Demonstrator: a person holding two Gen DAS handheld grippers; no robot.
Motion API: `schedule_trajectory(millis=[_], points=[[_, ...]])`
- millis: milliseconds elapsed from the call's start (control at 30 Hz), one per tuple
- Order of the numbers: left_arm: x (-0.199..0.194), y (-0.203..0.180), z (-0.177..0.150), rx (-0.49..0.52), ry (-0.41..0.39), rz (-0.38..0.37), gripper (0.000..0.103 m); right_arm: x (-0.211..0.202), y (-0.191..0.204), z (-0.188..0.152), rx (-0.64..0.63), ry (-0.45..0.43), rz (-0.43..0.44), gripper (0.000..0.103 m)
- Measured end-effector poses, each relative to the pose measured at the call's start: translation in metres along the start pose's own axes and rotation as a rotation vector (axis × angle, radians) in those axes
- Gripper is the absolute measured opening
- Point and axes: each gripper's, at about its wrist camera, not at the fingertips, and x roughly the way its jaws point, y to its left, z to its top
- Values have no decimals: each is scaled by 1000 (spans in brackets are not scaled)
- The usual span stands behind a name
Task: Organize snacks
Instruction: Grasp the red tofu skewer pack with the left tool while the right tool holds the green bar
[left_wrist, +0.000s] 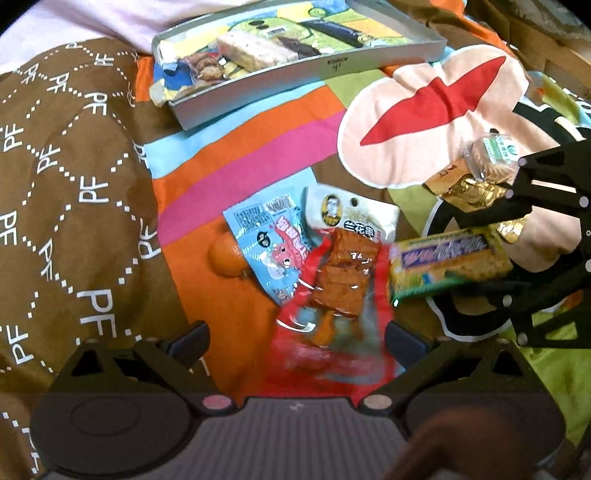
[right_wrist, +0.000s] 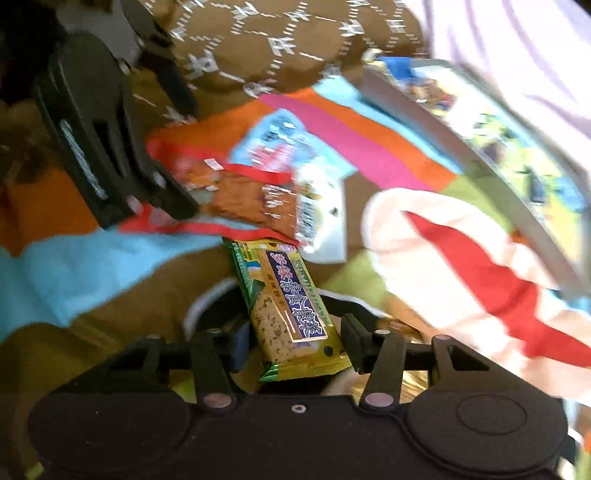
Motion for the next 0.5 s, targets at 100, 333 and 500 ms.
schedule_trajectory(millis=[100, 333, 500], points=[[-4, -1, 0, 13, -20, -11, 103, 1, -1, -6, 29, 25, -59, 48], [-7, -17, -1, 94, -84, -49, 103, 4, -2, -7, 32, 21, -67, 49], [4, -30, 0, 132, -69, -44, 103, 5, -3, -6, 39, 19, -61, 49]])
